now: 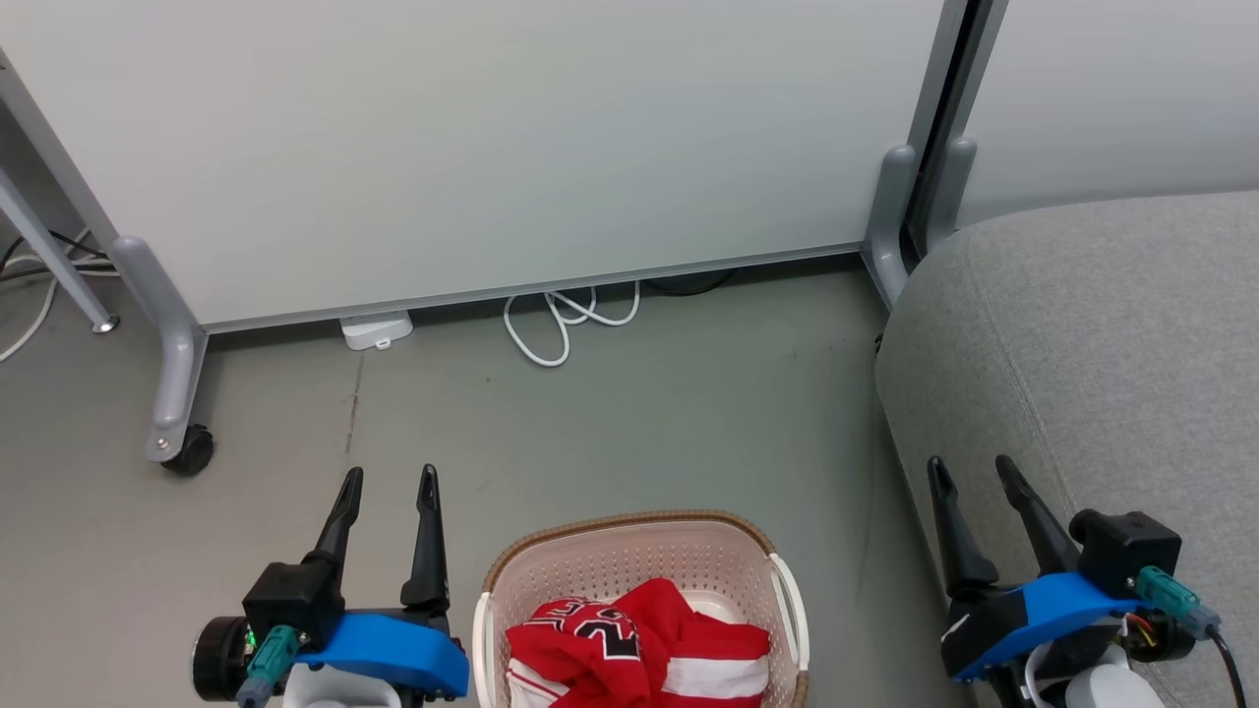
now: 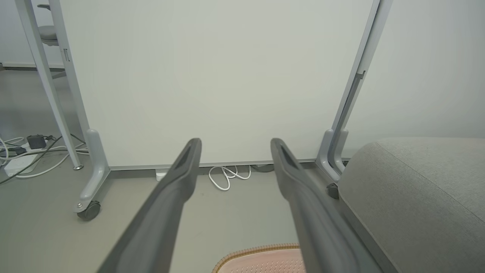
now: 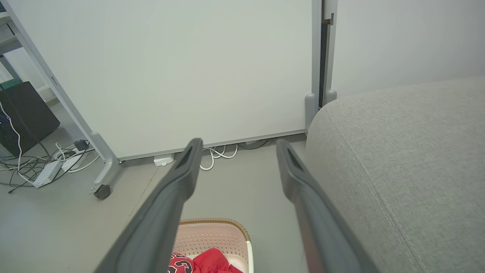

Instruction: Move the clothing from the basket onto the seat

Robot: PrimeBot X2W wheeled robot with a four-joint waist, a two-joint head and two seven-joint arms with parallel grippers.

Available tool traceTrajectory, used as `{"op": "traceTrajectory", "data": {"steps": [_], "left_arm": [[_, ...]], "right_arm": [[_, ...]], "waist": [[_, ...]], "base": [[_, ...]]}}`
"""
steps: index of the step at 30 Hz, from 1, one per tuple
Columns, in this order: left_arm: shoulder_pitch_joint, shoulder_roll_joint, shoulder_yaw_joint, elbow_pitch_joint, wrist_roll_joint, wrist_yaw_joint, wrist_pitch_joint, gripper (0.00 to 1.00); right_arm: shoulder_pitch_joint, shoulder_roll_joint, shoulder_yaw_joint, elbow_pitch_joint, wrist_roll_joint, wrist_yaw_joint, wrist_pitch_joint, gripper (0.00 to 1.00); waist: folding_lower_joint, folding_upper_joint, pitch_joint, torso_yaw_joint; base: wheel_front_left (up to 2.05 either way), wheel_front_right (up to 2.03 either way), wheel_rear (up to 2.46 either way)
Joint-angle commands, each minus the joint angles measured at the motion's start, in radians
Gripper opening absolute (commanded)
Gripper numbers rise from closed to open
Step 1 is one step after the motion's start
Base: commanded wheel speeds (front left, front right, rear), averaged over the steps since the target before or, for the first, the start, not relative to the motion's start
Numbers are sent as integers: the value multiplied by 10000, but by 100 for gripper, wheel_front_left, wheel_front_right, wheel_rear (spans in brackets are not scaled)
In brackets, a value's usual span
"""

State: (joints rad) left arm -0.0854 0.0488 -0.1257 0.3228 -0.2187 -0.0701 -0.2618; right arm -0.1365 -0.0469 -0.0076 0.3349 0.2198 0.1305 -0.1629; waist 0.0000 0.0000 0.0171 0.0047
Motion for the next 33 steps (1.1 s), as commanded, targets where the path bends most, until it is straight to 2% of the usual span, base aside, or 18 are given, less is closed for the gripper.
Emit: {"op": "traceTrajectory", "data": {"steps": [1,6,13,22,30,33], "left_arm": [[-143,27,-15,22,-5,28,-49,100],[-277,24,-130,226,31,-80,-49,100],[-800,149,-380,1055,74,-201,151,100],[-1771,203,-537,2625,-388,-364,1372,100],[-2520,217,-529,4083,-896,-444,2632,100],[-2817,199,-411,4587,-1067,-276,3003,100]], "right_arm": [[-104,-62,-5,-13,-19,4,-38,100],[-375,-60,145,-172,47,6,7,100],[-1263,-57,581,-635,-61,4,19,100],[-2343,-50,949,-726,261,4,-273,100],[-2982,-47,1613,-356,742,4,-724,100],[-3149,-47,1784,-222,942,4,-806,100]], "waist": [[0,0,28,-7],[0,0,439,-191],[0,0,1818,-985],[0,0,3934,-1946],[0,0,5056,-2667],[0,0,5411,-2888]], "base": [[0,0,0],[0,0,0],[0,0,0],[0,0,0],[0,0,0],[0,0,0]]}}
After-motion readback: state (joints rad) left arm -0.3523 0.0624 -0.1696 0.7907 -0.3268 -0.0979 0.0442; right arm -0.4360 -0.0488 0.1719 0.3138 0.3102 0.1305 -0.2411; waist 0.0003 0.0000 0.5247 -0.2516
